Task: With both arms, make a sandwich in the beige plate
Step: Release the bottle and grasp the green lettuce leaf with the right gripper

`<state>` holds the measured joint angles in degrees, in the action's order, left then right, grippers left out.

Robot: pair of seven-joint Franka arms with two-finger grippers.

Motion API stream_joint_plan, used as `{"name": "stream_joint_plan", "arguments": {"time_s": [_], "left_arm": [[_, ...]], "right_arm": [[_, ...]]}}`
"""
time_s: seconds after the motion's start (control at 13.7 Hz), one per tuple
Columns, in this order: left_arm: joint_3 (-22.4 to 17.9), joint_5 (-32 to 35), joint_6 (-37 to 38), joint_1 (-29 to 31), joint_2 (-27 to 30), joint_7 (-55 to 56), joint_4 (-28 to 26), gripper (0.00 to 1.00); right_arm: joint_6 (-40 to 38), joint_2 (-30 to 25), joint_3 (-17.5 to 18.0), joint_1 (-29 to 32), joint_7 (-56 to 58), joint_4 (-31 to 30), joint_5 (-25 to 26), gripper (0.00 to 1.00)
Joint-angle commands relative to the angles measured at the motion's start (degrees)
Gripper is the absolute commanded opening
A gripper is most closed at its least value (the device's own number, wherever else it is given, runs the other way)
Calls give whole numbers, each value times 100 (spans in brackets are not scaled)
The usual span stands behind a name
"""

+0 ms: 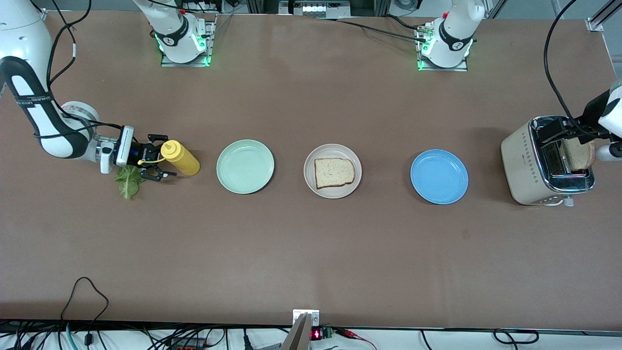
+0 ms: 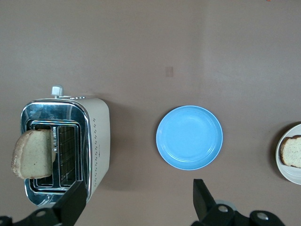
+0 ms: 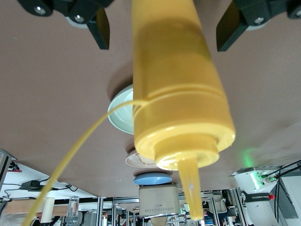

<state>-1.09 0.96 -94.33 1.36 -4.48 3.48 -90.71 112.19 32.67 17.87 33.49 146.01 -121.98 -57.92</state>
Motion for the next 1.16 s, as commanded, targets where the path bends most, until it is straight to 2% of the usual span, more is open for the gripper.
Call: {"name": "stream_joint_plan", "arguments": {"time_s": [0.0, 0.15, 0.29, 0.44, 0.65, 0.87, 1.09], "left_arm": [[47, 1, -15, -4, -9, -93, 63, 100], [47, 10, -59, -4, -9, -102, 45, 100], [47, 10, -33, -4, 0, -102, 19, 100], [47, 10, -33, -4, 0, -102, 19, 100], [47, 10, -33, -4, 0, -102, 28, 100], [47, 1, -33, -4, 0, -102, 28, 100], [47, 1, -33, -4, 0, -102, 28, 100]], "right_arm": [[-214, 90, -11, 307, 103, 148, 289, 100], [-451, 81, -143, 474, 77, 288, 508, 100], [-802, 81, -388, 545, -150, 735, 597, 100], [-1128, 81, -565, 562, -1288, 1218, 711, 100], [-1103, 20, -574, 554, -2669, 1782, 1027, 100], [-911, -76, -583, 545, -4101, 1933, 1493, 100], [-796, -217, -574, 484, -6078, 1941, 2010, 100]]}}
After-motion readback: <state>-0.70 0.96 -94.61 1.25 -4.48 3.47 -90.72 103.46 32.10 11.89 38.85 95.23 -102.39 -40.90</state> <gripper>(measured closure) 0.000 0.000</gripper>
